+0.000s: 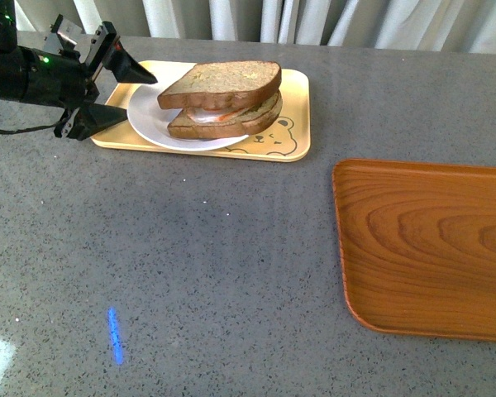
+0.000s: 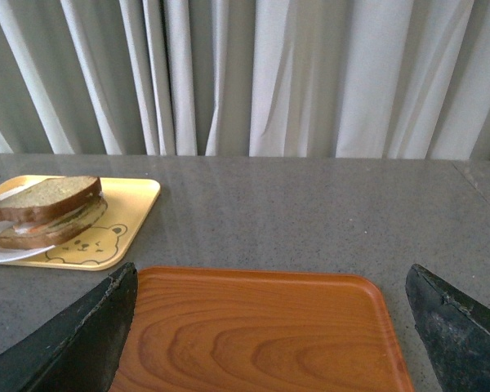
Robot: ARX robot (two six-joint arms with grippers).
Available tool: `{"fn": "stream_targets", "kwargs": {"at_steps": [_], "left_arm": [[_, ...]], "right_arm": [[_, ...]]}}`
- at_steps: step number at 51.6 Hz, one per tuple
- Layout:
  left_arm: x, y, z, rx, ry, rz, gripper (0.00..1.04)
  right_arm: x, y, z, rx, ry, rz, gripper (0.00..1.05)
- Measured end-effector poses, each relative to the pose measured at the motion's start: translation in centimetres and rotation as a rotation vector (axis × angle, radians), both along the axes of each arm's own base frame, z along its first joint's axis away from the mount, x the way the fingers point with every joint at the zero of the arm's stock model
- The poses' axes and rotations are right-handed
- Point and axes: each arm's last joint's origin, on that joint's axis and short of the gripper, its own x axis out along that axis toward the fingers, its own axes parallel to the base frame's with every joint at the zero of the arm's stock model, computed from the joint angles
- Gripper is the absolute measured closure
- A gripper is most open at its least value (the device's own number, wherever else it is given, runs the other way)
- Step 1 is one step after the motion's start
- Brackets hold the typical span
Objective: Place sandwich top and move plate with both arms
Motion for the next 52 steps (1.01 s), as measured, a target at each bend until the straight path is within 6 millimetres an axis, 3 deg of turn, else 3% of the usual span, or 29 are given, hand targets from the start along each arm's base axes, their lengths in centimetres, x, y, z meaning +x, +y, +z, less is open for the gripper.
{"fn": "stream_targets", "kwargs": {"at_steps": [5,25,33,38,44,47,52], "left_arm": [[0.2,0.8,0.3,0.007,-0.017,0.008,0.08],[-0.8,4.2,1.3,0.001,-0.062,0.104,0.09],[-2.4,5.9,3.2,-0.028,-0.135,0.186,0.09],[-4.3,6.5,5.8,-0.024,-0.243,0.234,0.1],[-7.4,5.7,8.2,0.339,-0.62,0.463,0.28],[-9.4,5.2,8.8,0.508,-0.722,0.497,0.37],[-12.3,4.3,9.2,0.651,-0.782,0.477,0.51]], "right_arm": [[0.0,0.0,0.0,0.0,0.0,0.0,0.09],[0.0,0.0,0.0,0.0,0.0,0.0,0.09],[0.0,0.0,0.0,0.0,0.0,0.0,0.09],[0.0,0.0,0.0,0.0,0.0,0.0,0.09],[0.0,0.0,0.0,0.0,0.0,0.001,0.09],[0.0,0.0,0.0,0.0,0.0,0.0,0.09],[0.0,0.0,0.0,0.0,0.0,0.001,0.09]]}}
